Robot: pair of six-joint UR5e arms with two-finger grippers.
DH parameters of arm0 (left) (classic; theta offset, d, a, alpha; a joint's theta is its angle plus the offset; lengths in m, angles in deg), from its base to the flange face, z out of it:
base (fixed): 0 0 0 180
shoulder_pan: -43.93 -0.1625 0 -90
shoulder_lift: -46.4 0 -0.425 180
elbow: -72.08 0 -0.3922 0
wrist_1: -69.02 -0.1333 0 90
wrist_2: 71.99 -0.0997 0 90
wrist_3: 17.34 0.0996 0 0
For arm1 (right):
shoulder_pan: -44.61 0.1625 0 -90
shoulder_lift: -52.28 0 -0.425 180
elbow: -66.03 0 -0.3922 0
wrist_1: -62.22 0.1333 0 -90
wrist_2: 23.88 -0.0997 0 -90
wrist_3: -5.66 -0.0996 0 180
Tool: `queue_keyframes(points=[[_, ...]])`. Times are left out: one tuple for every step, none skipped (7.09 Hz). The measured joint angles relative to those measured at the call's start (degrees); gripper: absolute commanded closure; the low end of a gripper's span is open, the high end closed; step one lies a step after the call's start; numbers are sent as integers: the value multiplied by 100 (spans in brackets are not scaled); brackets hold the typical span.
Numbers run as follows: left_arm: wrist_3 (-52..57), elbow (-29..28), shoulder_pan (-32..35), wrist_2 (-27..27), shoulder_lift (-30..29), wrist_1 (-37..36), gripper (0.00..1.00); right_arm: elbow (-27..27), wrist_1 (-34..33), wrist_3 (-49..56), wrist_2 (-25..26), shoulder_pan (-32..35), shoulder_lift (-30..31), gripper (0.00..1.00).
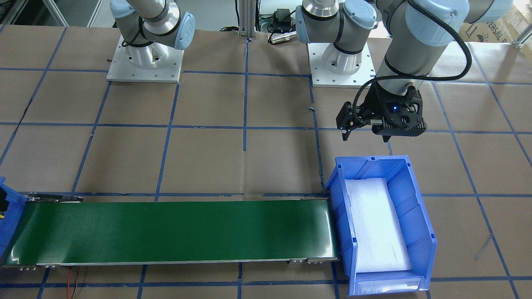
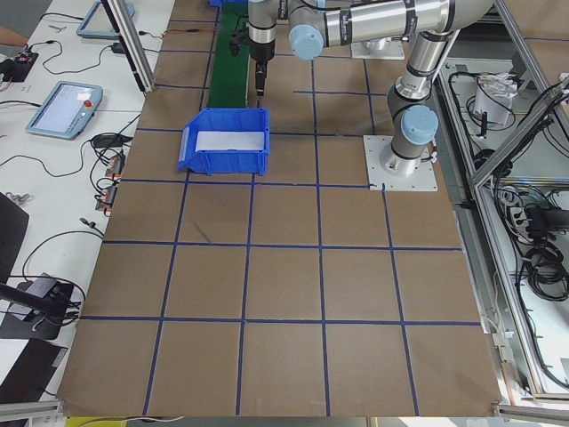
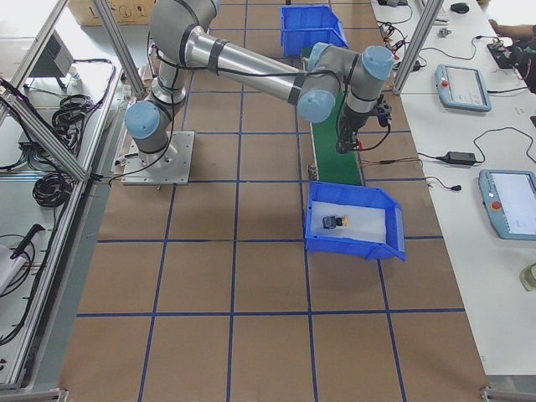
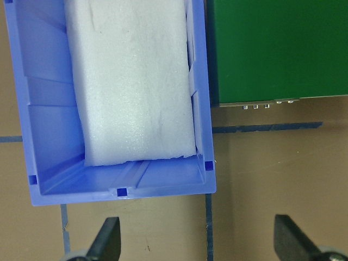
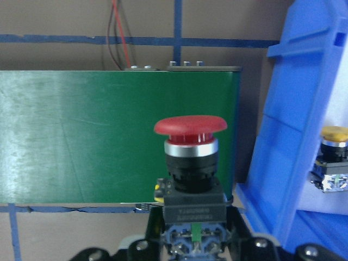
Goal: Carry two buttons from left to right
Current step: 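Carry the red button with the right gripper into the far blue bin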
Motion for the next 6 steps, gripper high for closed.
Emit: queue_keyframes(points=[[1,1,0,0,-6,0,0,-116,-78,209,6,-253,-120,93],[3,2,0,-2,-12,-1,0,-333,-135,310,21,-398,-278,92],[7,4,0,-5,-15,-4,0,-587,-159,346,74,-457,-427,92],[7,8,0,-8,-17,-2,0,-825,-216,370,146,-479,-591,92],[4,9,0,-13,-17,-1,0,-1034,-330,400,180,-495,-780,92],[2,10,0,-20,-15,0,0,-1208,-418,436,190,-523,-974,92]])
